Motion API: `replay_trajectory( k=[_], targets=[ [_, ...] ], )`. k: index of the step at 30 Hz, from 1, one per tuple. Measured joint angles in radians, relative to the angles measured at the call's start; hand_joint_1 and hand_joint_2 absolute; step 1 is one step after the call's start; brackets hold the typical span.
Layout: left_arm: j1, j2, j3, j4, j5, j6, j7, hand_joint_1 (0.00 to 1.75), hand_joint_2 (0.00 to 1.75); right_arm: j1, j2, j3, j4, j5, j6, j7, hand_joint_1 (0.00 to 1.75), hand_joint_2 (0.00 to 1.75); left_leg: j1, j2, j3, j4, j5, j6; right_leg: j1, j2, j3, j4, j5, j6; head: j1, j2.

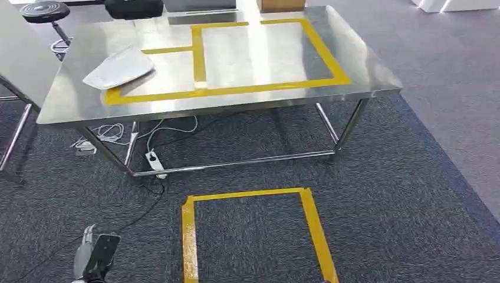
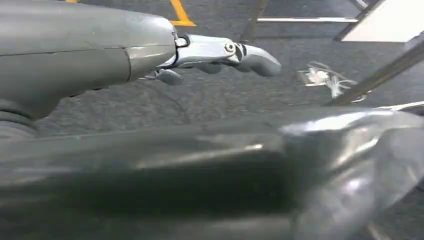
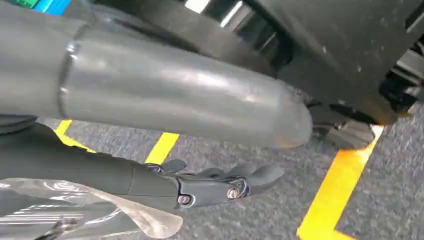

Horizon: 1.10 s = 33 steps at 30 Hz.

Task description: Take the parts from the cabinet and place them on the table.

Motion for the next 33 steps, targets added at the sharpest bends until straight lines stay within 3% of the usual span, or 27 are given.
replay_trajectory(
  k=[1,3,5,6,7,8,9,10,11,12,13,15,16,17,18,20,21,22,23,25,26,27,28,30,31,32,33],
  targets=[
    [0.0,-0.001,0.0,0.006,0.0,0.0,0.001,0.0,0.0,0.003,0.0,0.0,0.0,0.0,0.0,0.0,0.0,0.0,0.005,0.003,-0.008,-0.014,0.015,0.007,0.004,0.003,-0.002,-0.003,0.003,0.007,0.0,0.0],
    [-0.012,-0.003,0.002,0.027,0.0,-0.017,0.018,0.0,0.0,0.005,-0.002,0.0,0.002,0.004,-0.004,0.005,0.0,0.0,0.012,0.008,-0.026,-0.016,0.036,0.023,0.0,0.009,-0.036,0.061,-0.09,0.015,0.006,0.0],
    [-0.025,-0.004,0.013,0.073,-0.002,-0.056,0.06,0.0,0.0,0.0,-0.003,0.0,0.002,0.012,-0.018,0.026,0.0,0.0,0.011,0.007,-0.055,-0.014,0.05,0.022,-0.003,0.008,-0.083,0.224,-0.196,0.022,0.014,0.0],
    [-0.032,-0.003,0.019,0.109,-0.002,-0.08,0.092,0.0,0.0,-0.001,-0.003,0.0,0.002,0.014,-0.029,0.044,0.0,0.0,0.011,0.008,-0.069,-0.012,0.06,0.021,-0.003,0.007,-0.099,0.295,-0.212,0.025,0.013,0.0],
    [-0.036,-0.004,0.021,0.143,-0.002,-0.098,0.119,0.0,0.0,0.0,-0.003,0.0,0.002,0.012,-0.036,0.062,0.0,0.0,0.011,0.011,-0.08,-0.011,0.068,0.019,-0.003,0.008,-0.097,0.329,-0.193,0.026,0.014,0.0],
    [-0.036,-0.007,0.024,0.175,-0.003,-0.112,0.146,0.0,0.0,0.0,-0.003,0.0,0.002,0.01,-0.042,0.077,0.0,0.0,0.011,0.014,-0.09,-0.01,0.075,0.018,-0.003,0.007,-0.077,0.32,-0.154,0.027,0.014,0.0],
    [-0.037,-0.01,0.025,0.197,-0.008,-0.121,0.168,0.0,0.0,0.001,-0.003,-0.001,0.002,0.008,-0.047,0.088,0.0,0.0,0.011,0.023,-0.099,-0.008,0.08,0.018,-0.003,0.006,-0.041,0.277,-0.111,0.027,0.014,0.0],
    [-0.037,-0.012,0.025,0.226,-0.024,-0.131,0.203,0.0,0.0,-0.002,-0.003,-0.002,0.002,0.006,-0.05,0.095,0.0,0.0,0.012,0.026,-0.106,-0.005,0.086,0.015,-0.003,-0.002,0.018,0.194,-0.081,0.026,0.014,0.0],
    [-0.036,-0.014,0.025,0.25,-0.045,-0.14,0.239,0.0,0.0,-0.006,-0.003,-0.004,0.002,0.006,-0.051,0.101,0.0,0.0,0.011,0.031,-0.107,-0.001,0.089,0.011,-0.003,-0.029,0.09,0.09,-0.079,0.026,0.014,0.0],
    [-0.033,-0.014,0.02,0.274,-0.083,-0.151,0.29,0.0,0.0,-0.015,-0.003,-0.004,0.001,0.015,-0.05,0.108,0.0,0.0,0.004,0.036,-0.113,0.008,0.09,0.007,0.001,-0.057,0.154,0.003,-0.102,0.025,0.017,0.0],
    [-0.032,-0.015,0.007,0.296,-0.129,-0.168,0.337,0.0,0.0,-0.024,-0.003,-0.003,0.001,0.036,-0.04,0.109,0.0,0.0,0.004,0.044,-0.115,0.013,0.094,0.002,0.004,-0.049,0.164,-0.026,-0.119,0.012,0.015,0.0],
    [-0.031,-0.016,-0.029,0.328,-0.202,-0.203,0.408,0.0,0.0,-0.032,-0.004,0.015,0.001,0.079,-0.013,0.11,0.0,0.0,0.004,0.061,-0.123,0.02,0.101,-0.008,0.003,-0.029,0.144,-0.028,-0.128,0.005,0.014,0.0],
    [-0.03,-0.016,-0.047,0.339,-0.214,-0.216,0.426,0.0,0.0,-0.032,-0.005,0.023,0.001,0.09,-0.007,0.111,0.0,0.0,0.004,0.069,-0.123,0.022,0.103,-0.013,0.001,-0.021,0.137,-0.028,-0.124,-0.007,0.013,0.0],
    [-0.031,-0.018,-0.061,0.349,-0.214,-0.222,0.437,0.0,0.0,-0.034,-0.006,0.029,0.001,0.097,0.002,0.114,0.0,0.0,0.008,0.051,-0.128,0.032,0.086,-0.022,-0.004,-0.018,0.137,-0.03,-0.117,-0.019,0.015,0.0],
    [-0.03,-0.023,-0.066,0.355,-0.215,-0.224,0.442,0.0,0.0,-0.034,-0.006,0.034,0.001,0.105,0.008,0.119,0.0,0.0,0.01,0.028,-0.139,0.066,0.046,-0.028,-0.003,-0.011,0.14,-0.029,-0.112,-0.028,0.011,0.0],
    [-0.028,-0.026,-0.076,0.366,-0.215,-0.222,0.447,0.0,0.0,-0.037,-0.006,0.046,0.001,0.111,0.013,0.121,0.0,0.0,0.013,0.011,-0.189,0.22,-0.049,-0.034,0.001,0.002,0.131,-0.026,-0.101,-0.037,0.01,0.0],
    [-0.027,-0.027,-0.079,0.37,-0.214,-0.221,0.447,0.0,0.0,-0.036,-0.006,0.049,0.001,0.113,0.015,0.122,0.0,0.0,0.013,0.009,-0.214,0.3,-0.08,-0.034,0.003,0.011,0.124,-0.024,-0.096,-0.038,0.01,0.0],
    [-0.026,-0.027,-0.082,0.373,-0.212,-0.219,0.448,0.0,0.0,-0.035,-0.006,0.052,0.001,0.116,0.015,0.123,0.0,0.0,0.013,0.009,-0.223,0.339,-0.087,-0.032,0.006,0.019,0.118,-0.02,-0.094,-0.039,0.01,0.0],
    [-0.026,-0.03,-0.084,0.374,-0.211,-0.218,0.447,0.0,0.0,-0.034,-0.008,0.055,0.001,0.121,0.015,0.126,0.0,0.0,0.013,0.008,-0.215,0.336,-0.075,-0.029,0.008,0.027,0.113,-0.017,-0.092,-0.039,0.01,0.0],
    [-0.026,-0.034,-0.085,0.377,-0.205,-0.215,0.439,0.0,0.0,-0.035,-0.008,0.066,0.001,0.13,0.015,0.126,0.0,0.0,0.011,-0.002,-0.139,0.206,0.006,-0.013,0.013,0.051,0.104,-0.006,-0.091,-0.038,0.011,0.0],
    [-0.027,-0.034,-0.085,0.377,-0.204,-0.214,0.437,0.0,0.0,-0.036,-0.008,0.069,0.001,0.132,0.015,0.126,0.0,0.0,0.008,-0.026,-0.089,0.111,0.047,0.0,0.015,0.064,0.102,-0.002,-0.091,-0.038,0.009,0.0],
    [-0.027,-0.031,-0.085,0.379,-0.202,-0.213,0.436,0.0,0.0,-0.036,-0.008,0.073,0.001,0.135,0.015,0.127,0.0,0.0,0.012,-0.073,-0.064,0.067,0.028,0.019,0.01,0.072,0.097,0.0,-0.091,-0.038,0.014,0.0],
    [-0.026,-0.036,-0.085,0.382,-0.201,-0.213,0.435,0.0,0.0,-0.041,-0.008,0.076,0.001,0.139,0.013,0.128,0.0,0.0,0.011,-0.084,-0.058,0.052,0.037,0.015,0.011,0.084,0.09,0.003,-0.087,-0.031,0.018,0.0],
    [-0.026,-0.035,-0.086,0.386,-0.2,-0.212,0.435,0.0,0.0,-0.04,-0.008,0.084,0.001,0.145,0.01,0.133,0.0,0.0,0.005,-0.068,-0.057,0.046,0.037,0.015,0.0,0.106,0.082,0.0,-0.078,-0.017,0.01,0.0],
    [-0.029,-0.035,-0.086,0.386,-0.199,-0.212,0.435,0.0,0.0,-0.038,-0.008,0.089,0.001,0.146,0.007,0.14,0.0,0.0,0.004,-0.056,-0.054,0.034,0.038,0.017,0.0,0.115,0.077,-0.001,-0.073,-0.01,0.01,0.0],
    [-0.033,-0.045,-0.086,0.386,-0.199,-0.212,0.435,0.0,0.0,-0.037,-0.011,0.09,0.001,0.147,0.006,0.144,0.0,0.0,0.014,-0.038,-0.046,0.003,0.04,0.017,0.006,0.112,0.066,0.001,-0.078,-0.008,0.009,0.0],
    [-0.036,-0.042,-0.086,0.386,-0.199,-0.212,0.435,0.0,0.0,-0.035,-0.012,0.092,0.001,0.147,0.004,0.147,0.0,0.0,0.016,-0.028,-0.046,-0.004,0.047,0.02,0.005,0.065,0.052,0.022,-0.101,-0.002,0.015,0.0]
  ],
)
